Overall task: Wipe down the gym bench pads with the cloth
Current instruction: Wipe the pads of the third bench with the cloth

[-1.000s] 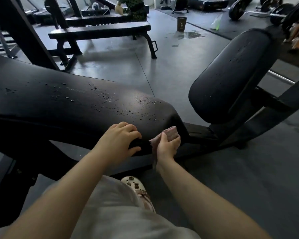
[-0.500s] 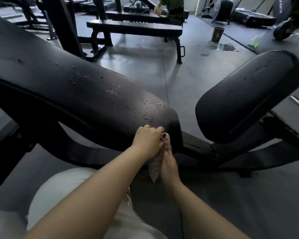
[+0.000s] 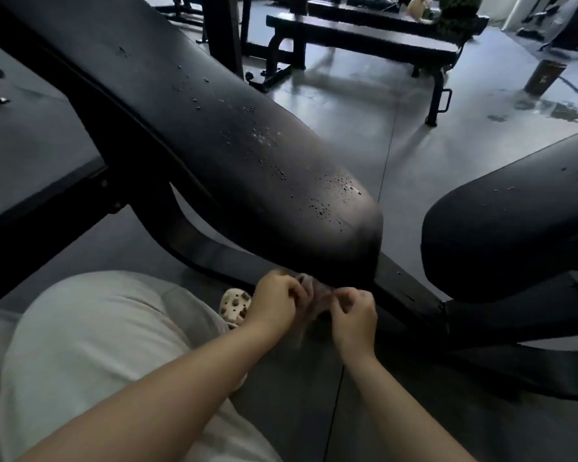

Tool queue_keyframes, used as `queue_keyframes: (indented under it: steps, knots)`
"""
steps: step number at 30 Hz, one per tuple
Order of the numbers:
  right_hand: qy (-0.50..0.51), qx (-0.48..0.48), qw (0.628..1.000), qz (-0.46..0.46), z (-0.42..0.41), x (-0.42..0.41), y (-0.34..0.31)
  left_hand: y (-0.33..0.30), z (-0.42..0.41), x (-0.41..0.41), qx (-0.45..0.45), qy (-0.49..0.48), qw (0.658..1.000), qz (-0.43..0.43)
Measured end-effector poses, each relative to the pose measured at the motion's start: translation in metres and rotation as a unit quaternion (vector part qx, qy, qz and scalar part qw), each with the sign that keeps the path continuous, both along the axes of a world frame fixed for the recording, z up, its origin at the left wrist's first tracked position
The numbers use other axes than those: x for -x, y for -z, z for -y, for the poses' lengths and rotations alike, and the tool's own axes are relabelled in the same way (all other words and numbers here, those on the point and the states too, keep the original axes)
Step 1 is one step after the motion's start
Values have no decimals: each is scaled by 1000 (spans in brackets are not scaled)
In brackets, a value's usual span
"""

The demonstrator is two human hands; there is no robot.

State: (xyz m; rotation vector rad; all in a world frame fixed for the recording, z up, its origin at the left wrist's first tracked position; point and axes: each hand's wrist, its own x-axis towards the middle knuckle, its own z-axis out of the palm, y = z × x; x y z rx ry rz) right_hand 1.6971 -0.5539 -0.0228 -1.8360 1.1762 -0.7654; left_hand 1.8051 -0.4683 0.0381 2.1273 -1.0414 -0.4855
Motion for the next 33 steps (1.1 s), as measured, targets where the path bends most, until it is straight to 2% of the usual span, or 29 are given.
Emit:
queue_keyframes:
  steps: [2, 5, 9, 10, 11, 13, 14, 15, 16, 18, 20, 22, 24, 28, 33]
  knots:
    - [-15, 66, 998, -6, -1, 2, 2, 14, -3, 3, -32, -41, 999, -7]
    - [-76, 204, 976, 5, 0, 0, 4, 35, 3, 10, -46, -83, 993, -75]
    - [-175, 412, 894, 26, 13, -13, -1, 38, 17, 21, 42, -157, 960, -226]
    - [-199, 453, 869, 14, 17, -13, 0, 37, 21, 22, 83, -189, 937, -283]
    - [-225, 491, 841, -17, 24, -12, 5, 34, 26, 22, 130, -228, 896, -358]
    - [-272, 539, 787, -124, 36, -7, 13, 27, 32, 17, 204, -278, 778, -526]
    - [-281, 542, 776, -162, 42, -4, 15, 25, 34, 14, 228, -280, 723, -589]
    - [-267, 538, 783, -165, 47, -3, 12, 24, 36, 11, 248, -275, 682, -630]
    - [-234, 520, 809, -142, 52, -3, 7, 24, 38, 8, 264, -265, 658, -653]
    - [-169, 468, 863, -90, 52, -7, -9, 21, 39, 6, 295, -245, 619, -686]
    - [-188, 434, 877, -81, 49, -10, -18, 20, 39, 3, 301, -253, 591, -704]
    - [-219, 407, 883, -81, 46, -14, -22, 26, 42, -1, 302, -253, 584, -709]
    - [-227, 386, 890, -81, 44, -19, -27, 27, 41, -4, 309, -253, 592, -700]
    - [-253, 372, 889, -90, 41, -33, -40, 20, 37, -19, 335, -282, 557, -706]
    - [-267, 392, 876, -83, 33, -55, -53, 13, 35, -39, 373, -329, 545, -675]
